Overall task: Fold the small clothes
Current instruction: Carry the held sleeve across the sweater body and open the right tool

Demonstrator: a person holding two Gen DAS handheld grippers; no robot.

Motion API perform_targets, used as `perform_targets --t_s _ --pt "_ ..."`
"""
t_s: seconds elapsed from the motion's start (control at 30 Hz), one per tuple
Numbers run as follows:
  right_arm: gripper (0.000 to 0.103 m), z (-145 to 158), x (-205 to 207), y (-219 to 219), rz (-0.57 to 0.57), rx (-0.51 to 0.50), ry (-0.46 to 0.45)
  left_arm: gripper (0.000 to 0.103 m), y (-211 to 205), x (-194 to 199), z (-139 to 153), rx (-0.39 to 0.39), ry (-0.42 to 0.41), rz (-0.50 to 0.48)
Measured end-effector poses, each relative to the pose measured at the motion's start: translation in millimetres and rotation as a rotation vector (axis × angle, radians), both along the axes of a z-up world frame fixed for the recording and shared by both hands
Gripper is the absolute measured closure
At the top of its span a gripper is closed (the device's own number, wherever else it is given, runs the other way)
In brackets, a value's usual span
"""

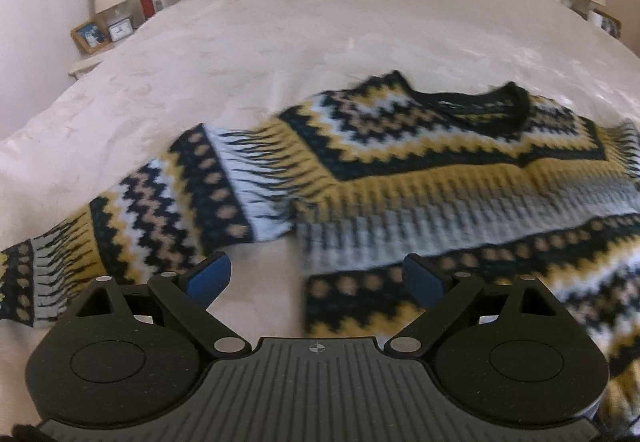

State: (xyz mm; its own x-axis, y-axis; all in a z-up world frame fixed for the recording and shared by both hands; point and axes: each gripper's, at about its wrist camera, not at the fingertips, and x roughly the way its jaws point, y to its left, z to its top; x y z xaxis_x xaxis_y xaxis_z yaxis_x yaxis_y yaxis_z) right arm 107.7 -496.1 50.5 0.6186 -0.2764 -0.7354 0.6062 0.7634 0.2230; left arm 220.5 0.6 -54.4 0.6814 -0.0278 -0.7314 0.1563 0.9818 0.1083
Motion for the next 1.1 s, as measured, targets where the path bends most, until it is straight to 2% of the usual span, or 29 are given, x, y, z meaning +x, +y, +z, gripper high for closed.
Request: perform_targets --t_s 0.13,0.23,0.3,0.43,0.57,0.77,0.93,1.1 --pt "0.089 25 27 45 0.113 0.095 -0.078 0.010 25 5 -15 -0.072 -0.009 0.036" --pt "0.089 38 55 89 0.217 0.144 -0.112 0.010 37 9 -24 -0.084 0.029 0.031" --pt "0.089 42 76 118 0.291 0.181 -0.133 0.010 44 11 -21 -0.102 0.031 0.025" --pt "0.089 38 117 178 0.429 0.256 -0.143 0.010 58 5 -11 -0.120 -0.022 0.055" --pt "0.089 30 156 235 0.560 0.312 -0.126 0.010 72 5 -6 -0.136 -0.038 0.096" --pt "0.089 16 199 309 0.695 0.326 -0.077 0.010 86 10 -4 -0.194 -0.042 0.125" --pt "0.089 -14 223 340 0.736 0.340 -0.025 0.010 86 10 -8 -0.200 -0.047 0.114" --pt "0.088 -46 228 364 0.753 0.354 0.005 0.010 86 15 -15 -0.236 -0.022 0.095"
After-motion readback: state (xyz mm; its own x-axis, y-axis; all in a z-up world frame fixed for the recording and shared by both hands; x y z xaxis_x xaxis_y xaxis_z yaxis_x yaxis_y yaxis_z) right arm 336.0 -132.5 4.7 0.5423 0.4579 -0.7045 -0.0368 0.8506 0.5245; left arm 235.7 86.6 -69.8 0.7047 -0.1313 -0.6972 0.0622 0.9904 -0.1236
